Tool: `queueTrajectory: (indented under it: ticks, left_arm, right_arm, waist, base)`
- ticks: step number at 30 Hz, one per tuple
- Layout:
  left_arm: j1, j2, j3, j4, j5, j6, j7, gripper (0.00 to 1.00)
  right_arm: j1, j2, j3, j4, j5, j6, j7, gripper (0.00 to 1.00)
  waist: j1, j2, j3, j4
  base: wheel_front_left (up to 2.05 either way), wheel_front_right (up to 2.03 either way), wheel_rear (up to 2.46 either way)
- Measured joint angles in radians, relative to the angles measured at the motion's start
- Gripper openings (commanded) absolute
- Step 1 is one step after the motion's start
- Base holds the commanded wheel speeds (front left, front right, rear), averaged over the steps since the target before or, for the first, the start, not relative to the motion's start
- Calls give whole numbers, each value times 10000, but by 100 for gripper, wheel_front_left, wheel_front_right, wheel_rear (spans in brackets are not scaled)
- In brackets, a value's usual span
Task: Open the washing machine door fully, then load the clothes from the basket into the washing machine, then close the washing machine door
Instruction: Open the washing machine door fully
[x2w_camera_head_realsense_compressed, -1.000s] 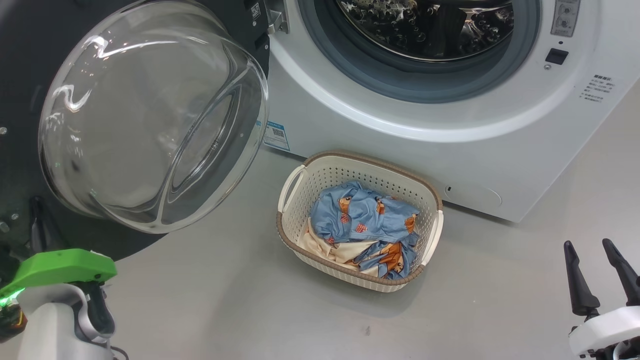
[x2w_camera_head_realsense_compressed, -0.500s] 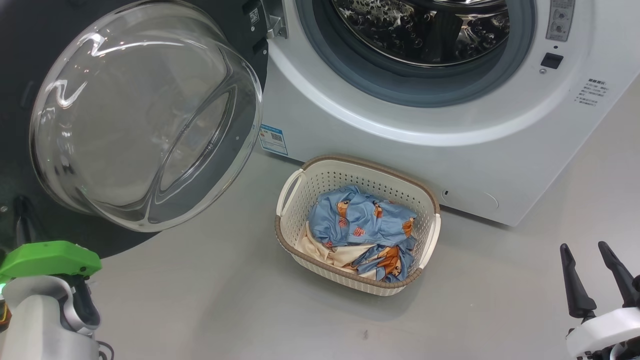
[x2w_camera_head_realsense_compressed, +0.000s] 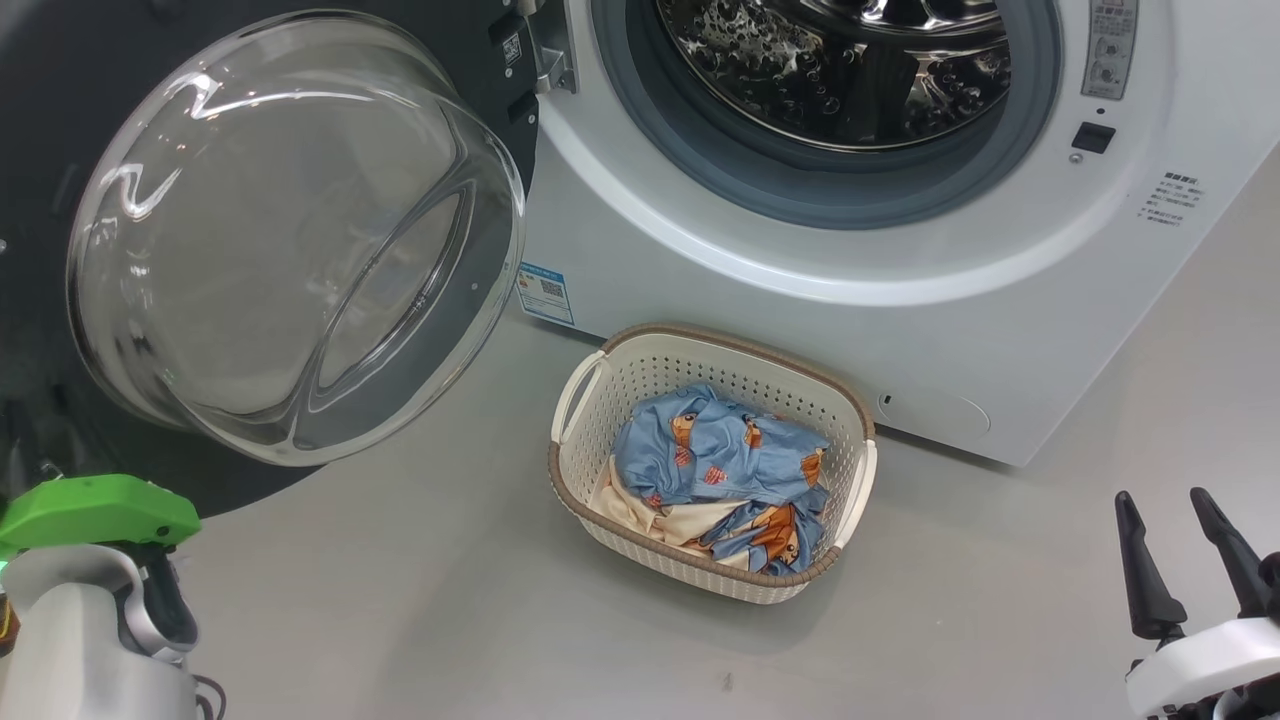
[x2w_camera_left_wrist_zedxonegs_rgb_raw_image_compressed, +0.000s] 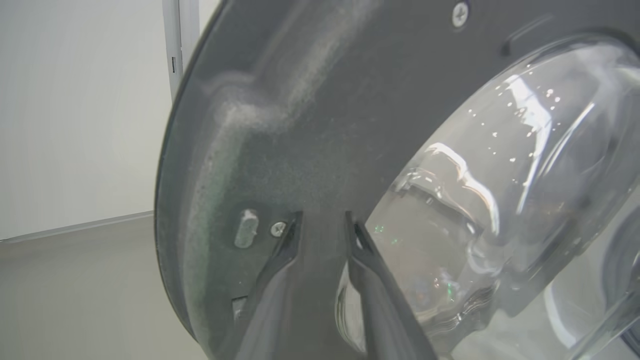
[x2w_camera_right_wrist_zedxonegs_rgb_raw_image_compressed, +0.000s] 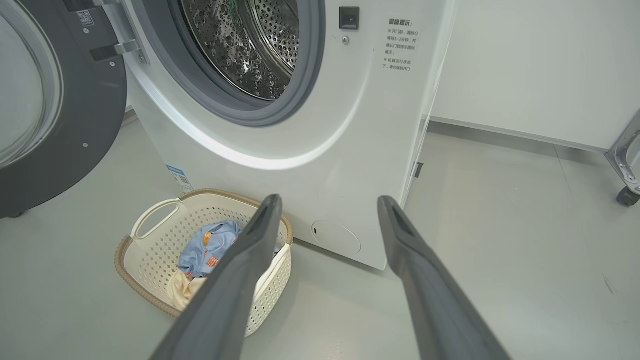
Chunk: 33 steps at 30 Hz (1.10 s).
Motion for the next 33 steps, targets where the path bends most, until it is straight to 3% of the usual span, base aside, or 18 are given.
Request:
queueTrajectory:
  ticks: [2, 3, 15, 33]
  left_arm:
    - [-11, -21, 54, -36, 25, -2, 0, 96]
    - [-10, -25, 86, -65, 29, -2, -2, 100]
    - [13, -192, 291, -788, 196, -27, -2, 100]
    - [915, -497, -249, -2424, 435, -815, -48, 100]
  right_arm:
    - [0, 19, 4, 13, 2, 0, 0, 100]
    - [0, 38, 13, 17, 2, 0, 0, 100]
    - [4, 165, 100, 79, 13, 0, 0, 100]
    - [0, 428, 403, 146, 13, 0, 2, 100]
  waist:
    - [0, 0, -38, 5]
    - [0, 0, -58, 6]
    - [0, 0, -321, -33]
    - [0, 0, -715, -585]
  base:
    - [0, 0, 0]
    - [0, 0, 0]
    - [0, 0, 0]
    - [0, 0, 0]
